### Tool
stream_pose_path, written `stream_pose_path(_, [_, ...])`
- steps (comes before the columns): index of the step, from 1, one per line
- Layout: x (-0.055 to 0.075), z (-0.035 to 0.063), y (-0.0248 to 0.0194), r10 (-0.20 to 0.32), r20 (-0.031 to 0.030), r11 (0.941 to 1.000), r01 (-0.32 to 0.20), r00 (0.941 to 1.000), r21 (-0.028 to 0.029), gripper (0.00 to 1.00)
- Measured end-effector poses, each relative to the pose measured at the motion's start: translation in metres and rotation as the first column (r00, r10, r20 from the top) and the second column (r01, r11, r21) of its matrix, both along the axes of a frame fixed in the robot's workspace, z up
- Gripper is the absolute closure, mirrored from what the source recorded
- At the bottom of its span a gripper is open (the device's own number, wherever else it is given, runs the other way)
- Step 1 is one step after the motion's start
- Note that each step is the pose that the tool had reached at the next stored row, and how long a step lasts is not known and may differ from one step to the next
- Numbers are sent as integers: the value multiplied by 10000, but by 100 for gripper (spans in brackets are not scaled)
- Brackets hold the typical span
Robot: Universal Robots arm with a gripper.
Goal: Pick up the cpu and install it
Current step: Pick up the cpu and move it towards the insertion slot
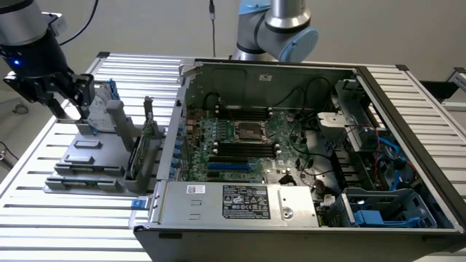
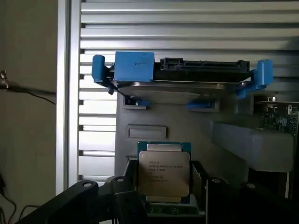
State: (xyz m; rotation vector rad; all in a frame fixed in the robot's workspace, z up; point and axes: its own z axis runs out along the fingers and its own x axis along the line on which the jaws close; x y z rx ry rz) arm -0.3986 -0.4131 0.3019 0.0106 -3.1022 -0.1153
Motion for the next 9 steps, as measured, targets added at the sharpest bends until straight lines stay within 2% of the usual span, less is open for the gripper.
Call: stream_pose_path(9, [330,403,47,1,-3,10000,-1,10000,-1,45])
